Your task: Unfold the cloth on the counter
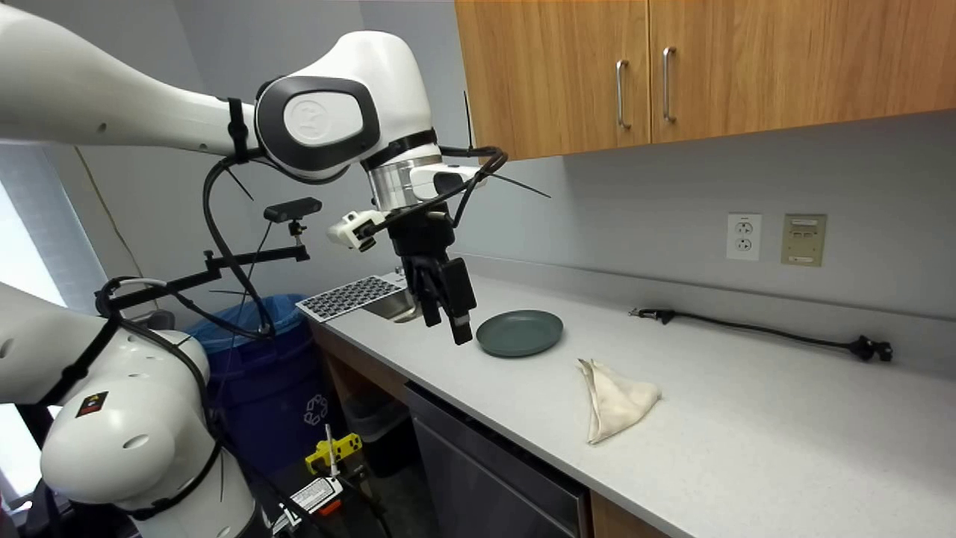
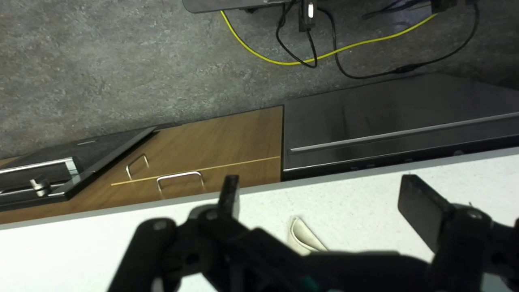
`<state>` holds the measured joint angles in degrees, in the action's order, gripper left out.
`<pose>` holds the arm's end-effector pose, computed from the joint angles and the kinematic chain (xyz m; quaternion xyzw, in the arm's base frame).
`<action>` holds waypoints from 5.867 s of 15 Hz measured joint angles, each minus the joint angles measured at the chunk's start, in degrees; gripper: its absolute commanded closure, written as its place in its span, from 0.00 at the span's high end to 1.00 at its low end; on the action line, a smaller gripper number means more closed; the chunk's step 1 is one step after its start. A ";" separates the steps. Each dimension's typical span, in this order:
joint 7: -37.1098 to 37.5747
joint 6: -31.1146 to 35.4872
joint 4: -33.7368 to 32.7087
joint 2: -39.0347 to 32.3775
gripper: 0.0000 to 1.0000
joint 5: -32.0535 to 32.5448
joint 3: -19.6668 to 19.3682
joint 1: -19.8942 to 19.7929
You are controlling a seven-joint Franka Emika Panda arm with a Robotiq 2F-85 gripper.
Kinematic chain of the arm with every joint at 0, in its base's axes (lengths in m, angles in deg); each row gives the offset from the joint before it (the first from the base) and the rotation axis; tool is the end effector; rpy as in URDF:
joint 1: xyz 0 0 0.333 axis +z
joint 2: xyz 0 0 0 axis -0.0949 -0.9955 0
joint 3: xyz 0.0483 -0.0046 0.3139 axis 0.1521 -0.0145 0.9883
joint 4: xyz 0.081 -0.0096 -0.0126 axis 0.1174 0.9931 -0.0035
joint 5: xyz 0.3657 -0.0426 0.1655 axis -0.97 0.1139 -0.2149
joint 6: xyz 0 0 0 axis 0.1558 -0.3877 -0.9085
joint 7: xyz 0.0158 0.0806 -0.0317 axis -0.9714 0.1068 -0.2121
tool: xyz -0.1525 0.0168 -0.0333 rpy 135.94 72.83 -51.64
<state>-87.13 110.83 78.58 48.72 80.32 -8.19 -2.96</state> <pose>0.3358 -0.1302 0.4343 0.9977 -0.0473 0.0151 0.0467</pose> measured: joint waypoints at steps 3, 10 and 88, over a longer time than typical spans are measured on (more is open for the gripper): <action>0.04 5.02 0.04 -1.34 1.00 -3.07 0.08 1.74; 0.22 8.97 0.06 -3.53 1.00 -4.19 0.53 2.37; -8.08 50.42 -38.56 -73.88 1.00 20.18 3.02 14.23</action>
<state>-95.21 161.25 40.02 -25.16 100.50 -5.17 11.27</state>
